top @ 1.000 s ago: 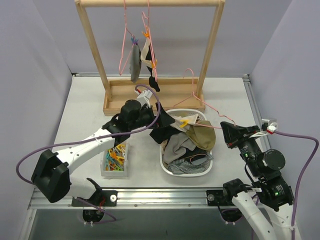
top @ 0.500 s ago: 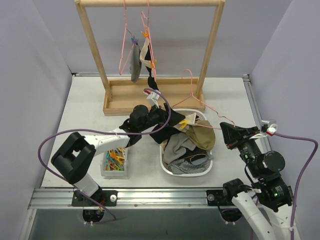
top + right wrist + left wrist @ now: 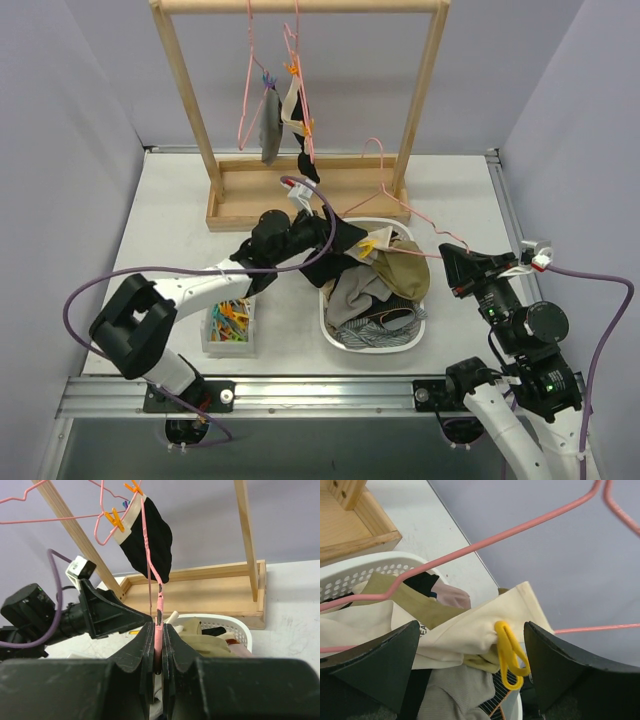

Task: Remove the underwear clipped to the hanger

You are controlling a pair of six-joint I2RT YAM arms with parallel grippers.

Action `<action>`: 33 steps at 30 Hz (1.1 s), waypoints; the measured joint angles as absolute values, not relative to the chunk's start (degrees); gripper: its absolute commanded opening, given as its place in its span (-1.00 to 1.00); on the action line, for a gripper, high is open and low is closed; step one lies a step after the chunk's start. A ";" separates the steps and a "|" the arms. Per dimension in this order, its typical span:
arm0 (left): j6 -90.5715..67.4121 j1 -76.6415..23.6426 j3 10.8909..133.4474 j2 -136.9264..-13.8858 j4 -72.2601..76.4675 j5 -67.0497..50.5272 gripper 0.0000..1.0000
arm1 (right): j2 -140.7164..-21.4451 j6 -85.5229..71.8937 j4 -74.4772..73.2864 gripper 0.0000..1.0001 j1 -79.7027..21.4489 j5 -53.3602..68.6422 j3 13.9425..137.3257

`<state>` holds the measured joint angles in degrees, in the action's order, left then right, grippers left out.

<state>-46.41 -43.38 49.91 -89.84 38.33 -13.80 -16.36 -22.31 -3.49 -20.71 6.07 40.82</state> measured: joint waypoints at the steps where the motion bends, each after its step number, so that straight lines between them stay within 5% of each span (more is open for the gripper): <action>1: -46.41 -43.24 50.15 -88.71 37.10 -13.80 0.87 | -16.36 -22.28 -3.42 -1.00 -20.71 6.07 40.80; 6: -46.44 -41.95 53.52 -81.97 25.17 -12.03 0.87 | -16.36 -22.24 -3.18 -1.00 -20.71 6.07 40.80; 7: -46.44 -41.98 54.94 -80.93 21.39 -10.98 1.00 | -16.36 -22.20 -3.18 -1.00 -20.71 6.07 40.80; 8: -46.50 -41.93 56.69 -79.96 17.12 -11.55 0.87 | -16.36 -22.13 -3.18 -1.00 -20.71 6.07 40.80; 16: -51.64 -47.97 64.84 -71.24 -8.23 -0.67 0.87 | -16.36 -21.37 -3.16 -1.00 -20.71 6.04 40.80; 26: -74.91 -39.59 30.63 -58.74 23.75 -5.58 0.87 | -16.36 -20.78 -3.22 -1.00 -20.71 5.98 40.82; 33: -84.40 -37.63 35.42 -54.48 20.32 -11.20 0.87 | -16.36 -20.38 -3.27 -1.00 -20.71 5.98 40.84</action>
<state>-84.40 -37.63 35.42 -54.48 20.32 -11.20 -16.36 -20.38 -3.27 -20.71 5.98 40.84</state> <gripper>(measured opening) 0.938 0.065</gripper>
